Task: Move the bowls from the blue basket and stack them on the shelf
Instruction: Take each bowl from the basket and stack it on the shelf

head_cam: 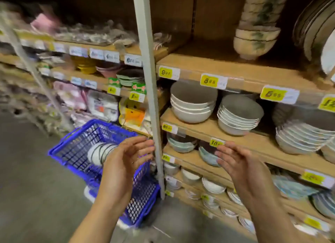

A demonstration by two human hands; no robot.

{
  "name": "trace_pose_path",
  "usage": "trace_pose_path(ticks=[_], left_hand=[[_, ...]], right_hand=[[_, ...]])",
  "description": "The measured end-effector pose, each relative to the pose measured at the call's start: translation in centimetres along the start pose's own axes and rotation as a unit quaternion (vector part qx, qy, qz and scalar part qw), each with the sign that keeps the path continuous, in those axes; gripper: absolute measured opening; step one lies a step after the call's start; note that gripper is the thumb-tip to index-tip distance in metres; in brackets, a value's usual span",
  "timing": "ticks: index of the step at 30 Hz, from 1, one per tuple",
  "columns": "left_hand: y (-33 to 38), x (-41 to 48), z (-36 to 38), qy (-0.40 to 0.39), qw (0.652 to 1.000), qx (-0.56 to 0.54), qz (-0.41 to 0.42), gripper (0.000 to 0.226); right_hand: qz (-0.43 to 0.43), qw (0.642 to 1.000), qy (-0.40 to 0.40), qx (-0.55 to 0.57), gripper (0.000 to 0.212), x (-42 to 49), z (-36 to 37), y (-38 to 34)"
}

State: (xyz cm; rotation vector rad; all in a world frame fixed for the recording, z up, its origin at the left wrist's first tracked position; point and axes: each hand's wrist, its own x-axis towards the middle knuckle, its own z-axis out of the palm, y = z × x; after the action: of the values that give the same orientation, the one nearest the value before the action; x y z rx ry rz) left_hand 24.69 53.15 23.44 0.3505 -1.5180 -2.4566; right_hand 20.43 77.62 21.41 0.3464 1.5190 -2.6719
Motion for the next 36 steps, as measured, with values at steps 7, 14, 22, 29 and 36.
trace_pose_path(ticks=[7,14,22,29,36], left_hand=[[1.5,-2.0,-10.2,0.11,0.994,0.006,-0.014,0.032],[5.6,-1.5,-22.1,0.161,0.986,0.028,-0.028,0.029],[8.7,1.5,-34.6,0.213,0.972,0.052,-0.082,0.025],[8.3,8.1,-38.4,0.187,0.967,0.085,-0.148,0.025],[7.6,18.6,-38.5,0.123,0.963,0.149,-0.187,0.02]], right_hand=[[0.106,0.988,-0.068,-0.084,0.02,-2.4,8.2,9.4],[0.131,0.98,-0.097,-0.117,0.021,-4.0,17.7,17.3],[0.148,0.973,-0.063,-0.166,0.018,-3.2,25.9,25.1],[0.156,0.966,-0.005,-0.205,0.021,1.2,28.2,27.9],[0.19,0.953,0.022,-0.234,0.015,9.1,29.8,31.8]])
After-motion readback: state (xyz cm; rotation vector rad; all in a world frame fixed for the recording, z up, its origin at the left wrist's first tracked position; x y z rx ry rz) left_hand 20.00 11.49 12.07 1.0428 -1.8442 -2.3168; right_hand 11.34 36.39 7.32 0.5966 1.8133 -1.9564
